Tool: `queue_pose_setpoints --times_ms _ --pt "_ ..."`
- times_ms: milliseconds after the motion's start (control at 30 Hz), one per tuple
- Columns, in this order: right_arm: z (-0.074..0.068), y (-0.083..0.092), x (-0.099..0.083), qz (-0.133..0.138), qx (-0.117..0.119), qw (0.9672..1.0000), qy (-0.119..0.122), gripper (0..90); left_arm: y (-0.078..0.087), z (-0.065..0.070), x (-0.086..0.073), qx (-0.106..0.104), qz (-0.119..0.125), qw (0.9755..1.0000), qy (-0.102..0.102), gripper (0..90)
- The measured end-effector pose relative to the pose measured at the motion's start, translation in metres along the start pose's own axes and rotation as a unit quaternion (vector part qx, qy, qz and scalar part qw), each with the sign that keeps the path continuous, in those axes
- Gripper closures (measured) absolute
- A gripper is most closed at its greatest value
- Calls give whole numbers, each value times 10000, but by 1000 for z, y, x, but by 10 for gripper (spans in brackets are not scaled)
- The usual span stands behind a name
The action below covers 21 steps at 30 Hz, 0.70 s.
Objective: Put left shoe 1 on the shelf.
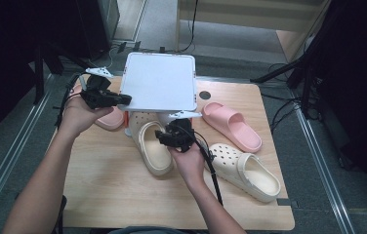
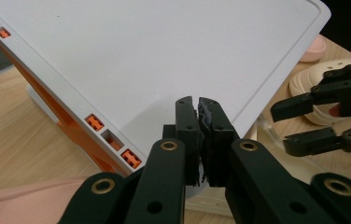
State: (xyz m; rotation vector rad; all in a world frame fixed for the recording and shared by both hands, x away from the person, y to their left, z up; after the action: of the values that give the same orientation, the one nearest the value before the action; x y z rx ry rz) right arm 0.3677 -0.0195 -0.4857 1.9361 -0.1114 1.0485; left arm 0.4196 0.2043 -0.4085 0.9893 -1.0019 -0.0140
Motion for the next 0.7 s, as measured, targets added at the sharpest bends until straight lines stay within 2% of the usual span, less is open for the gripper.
queue_pose_setpoints --times_ms 133,267,333,400,533,567,700 --pt "-2 13 -5 37 69 10000 47 567 0 0 0 2 -14 10000 -13 868" --pt "-8 25 -16 2 238 9996 169 713 0 0 0 11 -8 10000 -9 868" --pt "-12 31 -23 81 270 9993 240 800 0 0 0 21 -12 10000 -7 869" --pt "-16 35 -31 104 305 9989 341 850 0 1 0 58 -8 10000 -11 877" --pt "-25 37 -51 -124 384 9977 547 869 0 1 0 65 -9 10000 -3 888" --pt "-25 37 -51 -124 384 9977 547 869 0 1 0 65 -9 10000 -3 888" --pt "-31 39 -76 -258 484 9965 637 900 0 1 0 78 -24 10000 -1 888"
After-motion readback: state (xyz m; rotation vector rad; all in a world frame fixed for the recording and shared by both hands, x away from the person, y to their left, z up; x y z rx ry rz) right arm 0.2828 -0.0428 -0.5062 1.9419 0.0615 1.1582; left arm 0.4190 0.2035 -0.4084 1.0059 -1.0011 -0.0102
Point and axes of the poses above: each handheld gripper's, and its own axes: y roughly backward along the jaws, x roughly out of its top, z roughly to its right, the point moved 4 cm from there along -y, roughly forward along the jaws, and after that the axes turned 5 degrees about -z, right-handed, at the moved point
